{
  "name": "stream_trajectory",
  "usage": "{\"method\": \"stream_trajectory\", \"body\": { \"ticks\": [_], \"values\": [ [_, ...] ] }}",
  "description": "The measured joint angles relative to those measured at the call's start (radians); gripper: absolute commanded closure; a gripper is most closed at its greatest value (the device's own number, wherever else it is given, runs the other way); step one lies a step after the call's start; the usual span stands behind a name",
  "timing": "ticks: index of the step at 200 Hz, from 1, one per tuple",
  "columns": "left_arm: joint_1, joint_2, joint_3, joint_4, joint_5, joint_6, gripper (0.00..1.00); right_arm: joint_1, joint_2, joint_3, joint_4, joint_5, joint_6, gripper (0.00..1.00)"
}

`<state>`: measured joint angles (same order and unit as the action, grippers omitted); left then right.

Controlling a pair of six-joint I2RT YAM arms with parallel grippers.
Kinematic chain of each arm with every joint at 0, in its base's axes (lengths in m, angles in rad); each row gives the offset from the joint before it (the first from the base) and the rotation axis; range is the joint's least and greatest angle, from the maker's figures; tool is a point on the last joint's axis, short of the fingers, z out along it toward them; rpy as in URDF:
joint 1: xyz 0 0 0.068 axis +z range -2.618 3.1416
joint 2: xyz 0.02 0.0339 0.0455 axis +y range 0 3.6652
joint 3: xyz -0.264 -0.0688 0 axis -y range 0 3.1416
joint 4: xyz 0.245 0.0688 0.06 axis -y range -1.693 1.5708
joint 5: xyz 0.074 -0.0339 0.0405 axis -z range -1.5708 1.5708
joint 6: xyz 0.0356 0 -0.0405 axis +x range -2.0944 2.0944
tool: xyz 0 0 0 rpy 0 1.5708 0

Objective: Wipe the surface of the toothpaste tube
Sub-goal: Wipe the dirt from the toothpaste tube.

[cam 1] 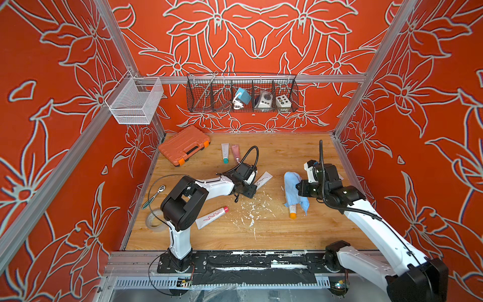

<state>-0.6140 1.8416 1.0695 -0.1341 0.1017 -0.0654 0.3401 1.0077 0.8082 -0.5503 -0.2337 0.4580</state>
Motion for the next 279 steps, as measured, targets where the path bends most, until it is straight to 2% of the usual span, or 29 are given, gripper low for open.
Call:
{"method": "stream_trajectory", "body": {
  "ticks": [50, 122, 189, 211, 242, 279],
  "values": [
    [0.009, -0.007, -0.035, 0.063, 0.034, 0.046, 0.59, 0.0, 0.008, 0.0, 0.002, 0.0, 0.0, 1.0],
    [0.021, -0.007, -0.041, 0.084, 0.069, 0.095, 0.62, 0.0, 0.022, 0.0, 0.012, -0.002, 0.001, 1.0],
    [0.021, -0.005, -0.041, 0.083, 0.099, 0.108, 0.74, 0.0, 0.033, 0.0, 0.035, -0.004, 0.011, 1.0],
    [0.021, -0.004, -0.041, 0.083, 0.1, 0.112, 0.73, 0.0, 0.039, 0.0, 0.042, -0.015, 0.013, 1.0],
    [0.021, -0.003, -0.041, 0.083, 0.098, 0.116, 0.61, 0.0, 0.066, 0.0, 0.056, -0.037, 0.013, 1.0],
    [0.021, 0.01, -0.037, 0.082, 0.095, 0.114, 0.61, 0.0, 0.09, 0.003, 0.059, -0.042, 0.013, 1.0]
  ]
}}
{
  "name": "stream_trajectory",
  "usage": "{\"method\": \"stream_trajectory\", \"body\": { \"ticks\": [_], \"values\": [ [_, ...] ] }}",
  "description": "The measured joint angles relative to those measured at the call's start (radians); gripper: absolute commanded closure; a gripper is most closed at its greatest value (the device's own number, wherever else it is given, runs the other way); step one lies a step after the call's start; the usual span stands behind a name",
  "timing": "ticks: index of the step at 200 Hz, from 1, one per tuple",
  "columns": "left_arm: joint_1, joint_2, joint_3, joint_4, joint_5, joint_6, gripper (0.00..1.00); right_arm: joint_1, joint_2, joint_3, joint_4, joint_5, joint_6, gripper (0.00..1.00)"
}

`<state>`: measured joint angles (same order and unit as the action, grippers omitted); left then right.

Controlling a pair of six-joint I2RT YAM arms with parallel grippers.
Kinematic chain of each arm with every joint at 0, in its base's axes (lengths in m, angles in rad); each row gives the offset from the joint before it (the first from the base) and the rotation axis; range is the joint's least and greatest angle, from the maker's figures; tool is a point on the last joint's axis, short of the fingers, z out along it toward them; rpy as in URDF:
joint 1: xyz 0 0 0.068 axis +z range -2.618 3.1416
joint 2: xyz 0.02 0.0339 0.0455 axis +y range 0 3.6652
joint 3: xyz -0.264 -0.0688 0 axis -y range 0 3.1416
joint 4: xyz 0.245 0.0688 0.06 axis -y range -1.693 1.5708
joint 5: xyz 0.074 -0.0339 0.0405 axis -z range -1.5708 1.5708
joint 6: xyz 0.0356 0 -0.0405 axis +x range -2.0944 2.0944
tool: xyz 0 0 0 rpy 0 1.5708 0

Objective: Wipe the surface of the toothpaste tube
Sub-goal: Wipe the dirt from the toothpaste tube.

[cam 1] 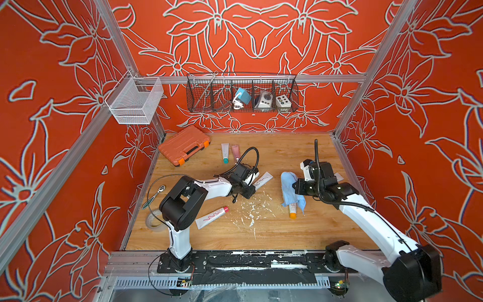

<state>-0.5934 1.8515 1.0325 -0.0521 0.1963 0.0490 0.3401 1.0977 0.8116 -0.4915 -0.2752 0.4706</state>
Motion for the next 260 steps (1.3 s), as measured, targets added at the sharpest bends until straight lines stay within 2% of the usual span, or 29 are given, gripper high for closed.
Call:
{"method": "stream_trajectory", "body": {
  "ticks": [64, 164, 260],
  "values": [
    [0.0, 0.005, 0.008, -0.006, 0.002, 0.002, 0.8, 0.0, 0.021, 0.01, 0.019, -0.008, 0.0, 1.0],
    [0.0, 0.005, 0.007, -0.005, 0.002, 0.003, 0.8, 0.0, 0.231, 0.131, 0.058, -0.044, -0.004, 1.0],
    [0.002, 0.005, 0.007, -0.005, 0.012, 0.003, 0.81, 0.035, 0.632, 0.406, 0.074, -0.045, -0.023, 1.0]
  ]
}}
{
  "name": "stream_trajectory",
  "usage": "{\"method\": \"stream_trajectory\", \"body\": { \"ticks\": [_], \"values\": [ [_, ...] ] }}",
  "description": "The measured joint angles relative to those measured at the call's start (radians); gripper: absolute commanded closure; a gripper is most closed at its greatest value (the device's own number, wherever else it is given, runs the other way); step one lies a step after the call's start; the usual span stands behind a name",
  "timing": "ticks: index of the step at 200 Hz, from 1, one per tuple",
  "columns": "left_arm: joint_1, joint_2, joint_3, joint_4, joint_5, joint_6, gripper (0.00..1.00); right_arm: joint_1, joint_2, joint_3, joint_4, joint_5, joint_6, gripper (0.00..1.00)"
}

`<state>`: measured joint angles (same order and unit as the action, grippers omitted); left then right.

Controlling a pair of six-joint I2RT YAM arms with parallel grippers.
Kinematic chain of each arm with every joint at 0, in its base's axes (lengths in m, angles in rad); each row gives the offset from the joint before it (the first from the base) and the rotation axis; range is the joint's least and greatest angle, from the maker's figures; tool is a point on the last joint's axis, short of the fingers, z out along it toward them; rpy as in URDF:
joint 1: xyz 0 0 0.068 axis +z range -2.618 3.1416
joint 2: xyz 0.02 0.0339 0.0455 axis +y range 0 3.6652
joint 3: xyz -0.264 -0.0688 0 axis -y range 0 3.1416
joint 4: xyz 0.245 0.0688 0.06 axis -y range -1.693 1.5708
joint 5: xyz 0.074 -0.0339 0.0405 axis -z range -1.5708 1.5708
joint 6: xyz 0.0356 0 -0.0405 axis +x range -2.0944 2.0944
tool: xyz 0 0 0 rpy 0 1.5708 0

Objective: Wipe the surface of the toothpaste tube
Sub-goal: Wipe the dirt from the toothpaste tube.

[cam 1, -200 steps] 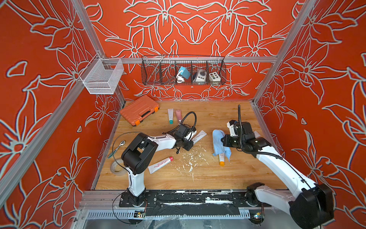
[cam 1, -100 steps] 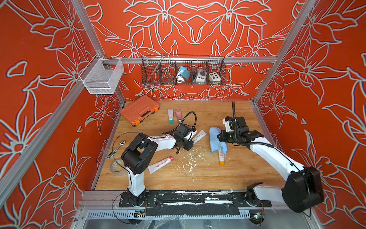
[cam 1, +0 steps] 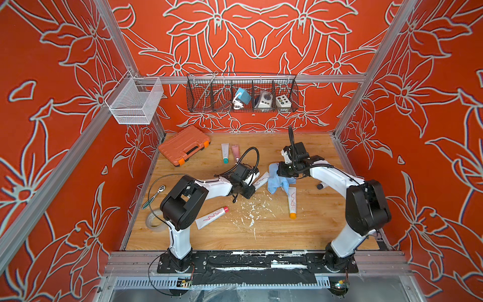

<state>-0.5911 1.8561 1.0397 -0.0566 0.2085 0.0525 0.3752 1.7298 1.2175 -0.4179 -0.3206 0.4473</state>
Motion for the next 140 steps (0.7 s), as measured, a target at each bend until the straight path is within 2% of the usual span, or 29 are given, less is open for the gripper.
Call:
{"method": "stream_trajectory", "body": {
  "ticks": [46, 140],
  "values": [
    [0.001, 0.0, 0.0, 0.0, 0.008, 0.0, 0.82, 0.014, 0.108, 0.056, 0.028, -0.043, 0.005, 1.0],
    [0.001, 0.0, 0.0, 0.006, 0.024, -0.001, 0.83, 0.018, 0.226, 0.064, 0.146, -0.117, 0.02, 1.0]
  ]
}}
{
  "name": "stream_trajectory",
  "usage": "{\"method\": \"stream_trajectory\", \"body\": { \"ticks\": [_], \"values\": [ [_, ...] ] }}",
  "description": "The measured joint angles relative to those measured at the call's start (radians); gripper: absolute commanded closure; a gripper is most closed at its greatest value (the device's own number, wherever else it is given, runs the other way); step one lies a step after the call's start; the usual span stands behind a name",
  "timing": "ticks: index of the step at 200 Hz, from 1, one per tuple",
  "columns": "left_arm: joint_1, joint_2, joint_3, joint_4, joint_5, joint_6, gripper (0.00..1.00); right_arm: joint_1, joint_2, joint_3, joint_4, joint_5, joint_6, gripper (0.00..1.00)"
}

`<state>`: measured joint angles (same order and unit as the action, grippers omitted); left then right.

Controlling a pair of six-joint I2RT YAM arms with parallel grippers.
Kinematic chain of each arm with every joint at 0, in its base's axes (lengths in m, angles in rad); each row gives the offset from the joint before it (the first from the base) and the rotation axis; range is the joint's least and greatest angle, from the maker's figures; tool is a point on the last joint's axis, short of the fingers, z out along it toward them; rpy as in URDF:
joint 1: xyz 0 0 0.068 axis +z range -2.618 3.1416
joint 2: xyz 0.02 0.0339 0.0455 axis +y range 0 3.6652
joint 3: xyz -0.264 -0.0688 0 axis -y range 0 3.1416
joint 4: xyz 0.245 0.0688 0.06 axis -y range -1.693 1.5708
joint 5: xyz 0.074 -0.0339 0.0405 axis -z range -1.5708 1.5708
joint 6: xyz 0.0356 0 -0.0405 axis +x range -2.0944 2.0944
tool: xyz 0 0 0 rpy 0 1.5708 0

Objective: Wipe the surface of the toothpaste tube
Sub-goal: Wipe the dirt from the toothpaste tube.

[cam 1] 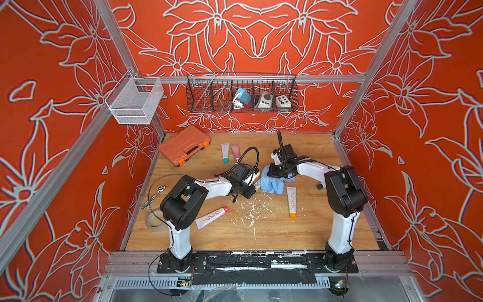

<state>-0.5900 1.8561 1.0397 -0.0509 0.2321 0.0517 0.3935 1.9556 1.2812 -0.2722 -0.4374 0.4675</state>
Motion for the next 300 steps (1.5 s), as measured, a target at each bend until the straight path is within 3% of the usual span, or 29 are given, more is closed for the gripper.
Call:
{"method": "stream_trajectory", "body": {
  "ticks": [108, 209, 300],
  "values": [
    [0.019, 0.0, 0.0, -0.008, 0.028, -0.02, 0.84, 0.025, -0.014, -0.145, 0.248, -0.053, 0.074, 1.0],
    [0.026, 0.0, -0.002, -0.018, 0.04, -0.03, 0.84, 0.141, -0.107, -0.343, 0.488, -0.104, 0.219, 1.0],
    [0.027, -0.002, -0.008, -0.011, 0.044, -0.03, 0.85, 0.17, -0.122, -0.345, 0.472, -0.114, 0.237, 1.0]
  ]
}}
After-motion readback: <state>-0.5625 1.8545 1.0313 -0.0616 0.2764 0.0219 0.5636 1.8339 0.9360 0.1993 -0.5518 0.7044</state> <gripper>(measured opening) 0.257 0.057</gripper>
